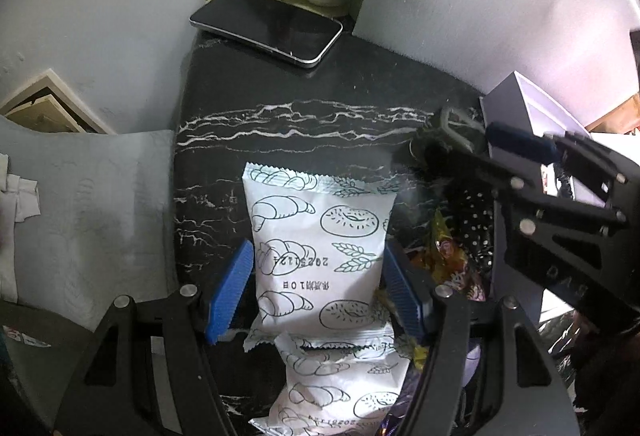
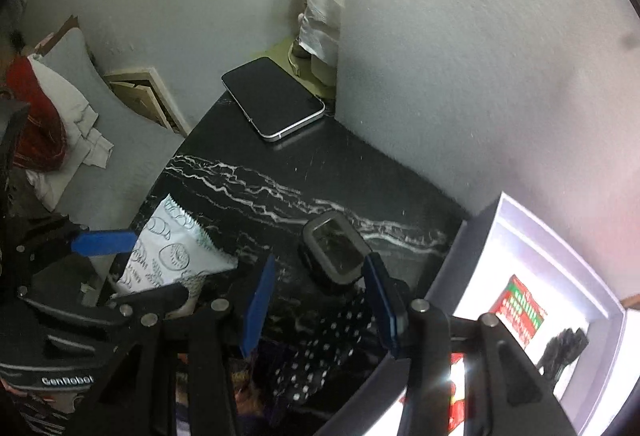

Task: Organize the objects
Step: 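Grasp the white pastry packet with the left tool while the right tool grasps the black clip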

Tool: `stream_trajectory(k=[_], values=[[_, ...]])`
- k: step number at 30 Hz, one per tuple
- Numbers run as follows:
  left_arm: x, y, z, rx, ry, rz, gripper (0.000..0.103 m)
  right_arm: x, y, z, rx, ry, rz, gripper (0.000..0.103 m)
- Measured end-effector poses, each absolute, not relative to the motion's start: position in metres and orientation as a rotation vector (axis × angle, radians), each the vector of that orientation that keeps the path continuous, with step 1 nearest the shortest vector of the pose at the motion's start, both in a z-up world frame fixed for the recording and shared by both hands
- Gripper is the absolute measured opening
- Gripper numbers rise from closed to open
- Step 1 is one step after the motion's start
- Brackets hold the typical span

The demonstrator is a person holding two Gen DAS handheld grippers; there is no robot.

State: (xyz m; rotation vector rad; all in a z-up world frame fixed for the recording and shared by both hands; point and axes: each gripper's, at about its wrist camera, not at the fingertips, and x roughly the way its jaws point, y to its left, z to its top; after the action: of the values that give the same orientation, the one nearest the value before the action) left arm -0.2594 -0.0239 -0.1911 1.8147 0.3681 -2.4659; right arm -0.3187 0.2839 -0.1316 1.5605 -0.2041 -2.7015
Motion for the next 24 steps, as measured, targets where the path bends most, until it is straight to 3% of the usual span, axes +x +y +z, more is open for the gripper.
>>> stream_trajectory(k=[16, 19, 24], values=[[-0.256, -0.030, -0.207, 1.822, 0.505, -2.444, 0.066, -0.337, 0.279, -0.132, 1.548, -0.080, -2.708, 0.050], [-0.257, -0.031, -0.210, 1.829, 0.549, -2.429, 0.065, -0.338, 0.283, -0.137, 1.586, -0.088, -2.707, 0.057], [-0.258, -0.026, -0.209, 1.816, 0.511, -2.452, 0.059, -0.340, 0.288, -0.147, 1.623, -0.154, -2.647, 0.058]])
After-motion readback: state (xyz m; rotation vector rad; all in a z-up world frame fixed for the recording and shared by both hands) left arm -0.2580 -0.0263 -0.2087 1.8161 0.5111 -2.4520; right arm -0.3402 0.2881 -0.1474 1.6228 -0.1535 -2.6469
